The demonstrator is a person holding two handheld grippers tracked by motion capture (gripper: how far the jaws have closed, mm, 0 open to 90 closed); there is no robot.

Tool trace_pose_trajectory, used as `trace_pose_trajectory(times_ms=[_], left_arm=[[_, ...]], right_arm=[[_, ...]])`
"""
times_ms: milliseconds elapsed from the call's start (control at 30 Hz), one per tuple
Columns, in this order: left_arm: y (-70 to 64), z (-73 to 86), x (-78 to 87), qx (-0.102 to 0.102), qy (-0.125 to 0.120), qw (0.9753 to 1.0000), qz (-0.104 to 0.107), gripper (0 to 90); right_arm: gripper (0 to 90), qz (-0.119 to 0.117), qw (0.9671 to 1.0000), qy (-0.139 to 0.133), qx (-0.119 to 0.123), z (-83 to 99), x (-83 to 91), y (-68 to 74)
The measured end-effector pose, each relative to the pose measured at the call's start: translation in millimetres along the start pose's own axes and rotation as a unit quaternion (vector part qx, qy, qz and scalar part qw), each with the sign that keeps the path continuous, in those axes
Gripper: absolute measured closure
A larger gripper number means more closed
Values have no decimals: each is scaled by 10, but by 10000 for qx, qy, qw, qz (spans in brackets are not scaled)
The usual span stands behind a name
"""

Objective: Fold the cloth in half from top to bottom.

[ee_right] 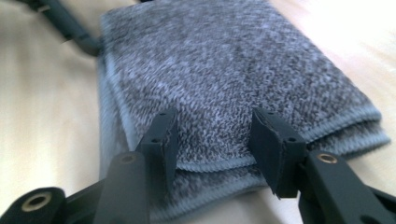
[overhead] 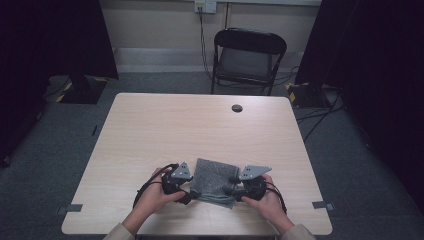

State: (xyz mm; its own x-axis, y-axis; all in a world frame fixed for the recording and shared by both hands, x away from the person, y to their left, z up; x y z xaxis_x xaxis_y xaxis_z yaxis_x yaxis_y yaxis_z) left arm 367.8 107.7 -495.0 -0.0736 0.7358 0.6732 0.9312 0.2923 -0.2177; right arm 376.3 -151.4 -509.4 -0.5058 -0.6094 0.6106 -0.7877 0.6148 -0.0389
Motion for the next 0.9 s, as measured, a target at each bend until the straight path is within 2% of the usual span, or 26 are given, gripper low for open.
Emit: trace_pose_trajectory(times_ms=[200,300,433,667,800,900], left_arm=[[-61,34,-29,-32,61,9999,116,301],[-97,54,-36,-72,102,9998,151,299],[-105,62,-29,-46,76,9998,187,293],[-48,42,149,54,-299,9995,1,252],[-9,63,187,48,-375,9993,-26,235],[-4,75,204,-1,-375,9993,-11,227]], right_arm=[[428,-231,9997,92,73,10,46,-61],[396,-211,9996,40,207,65,104,-74],[374,-240,9997,-77,72,101,131,-148],[361,-304,9993,19,231,8,-8,-175],[327,-278,9993,-19,255,-80,-121,-202],[288,-329,9991,-118,232,-107,-112,-211]])
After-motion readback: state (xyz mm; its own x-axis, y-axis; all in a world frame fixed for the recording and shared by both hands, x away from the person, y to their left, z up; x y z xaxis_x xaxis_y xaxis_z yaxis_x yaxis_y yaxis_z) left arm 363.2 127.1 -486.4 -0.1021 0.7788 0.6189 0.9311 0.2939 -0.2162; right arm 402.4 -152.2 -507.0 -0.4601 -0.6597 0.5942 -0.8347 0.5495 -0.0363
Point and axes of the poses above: each handheld gripper's, and its own axes: x roughly backward along the jaws, z roughly out of its underside, y roughly to its left, the point moved 2 cm from there along -x, roughly forward along the jaws, and after that the axes turned 11 degrees about z, right-handed, at the moved point
